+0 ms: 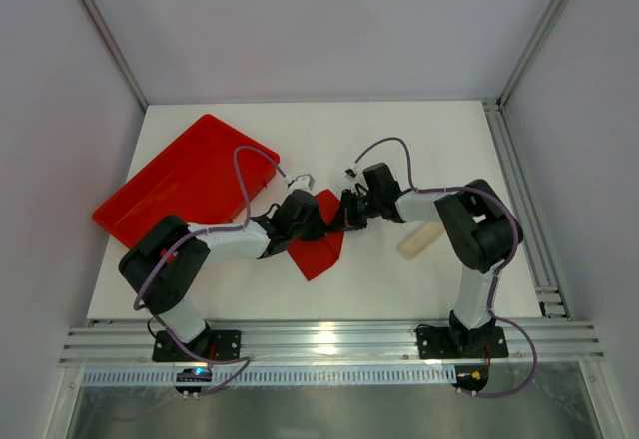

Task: Place the utensils on the paper napkin and roll it up
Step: Roll the napkin at the center of the board.

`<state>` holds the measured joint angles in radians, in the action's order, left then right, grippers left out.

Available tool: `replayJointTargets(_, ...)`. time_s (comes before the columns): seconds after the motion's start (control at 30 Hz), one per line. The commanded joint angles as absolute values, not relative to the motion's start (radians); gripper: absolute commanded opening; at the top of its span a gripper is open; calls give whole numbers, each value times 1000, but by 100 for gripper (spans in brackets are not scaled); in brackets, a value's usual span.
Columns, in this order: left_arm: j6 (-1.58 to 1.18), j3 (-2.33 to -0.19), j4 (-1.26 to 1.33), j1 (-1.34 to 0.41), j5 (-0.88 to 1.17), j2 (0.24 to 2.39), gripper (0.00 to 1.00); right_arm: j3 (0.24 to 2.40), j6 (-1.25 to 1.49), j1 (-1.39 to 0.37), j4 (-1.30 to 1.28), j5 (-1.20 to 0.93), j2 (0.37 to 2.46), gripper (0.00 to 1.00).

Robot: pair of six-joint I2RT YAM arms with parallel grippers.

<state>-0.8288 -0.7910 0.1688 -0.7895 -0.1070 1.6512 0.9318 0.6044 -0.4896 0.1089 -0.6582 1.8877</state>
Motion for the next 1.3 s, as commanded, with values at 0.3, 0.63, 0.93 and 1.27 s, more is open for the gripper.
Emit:
replayJointTargets(0.3,-822,-792,204,-782,-132,1675,0,928,601,-482,147,-675,1878,4)
replayJointTargets(0.63,-818,-781,207,-778,-141,1692,0,923,598,-466,143,-684,1858,4)
replayJointTargets(0.93,-801,-781,199,-776,-141,1692,0,870,606,-391,199,-729,1844,4)
replayJointTargets(1.27,-798,-779,196,-778,-140,1700,0,835,604,-354,242,-733,1853,4)
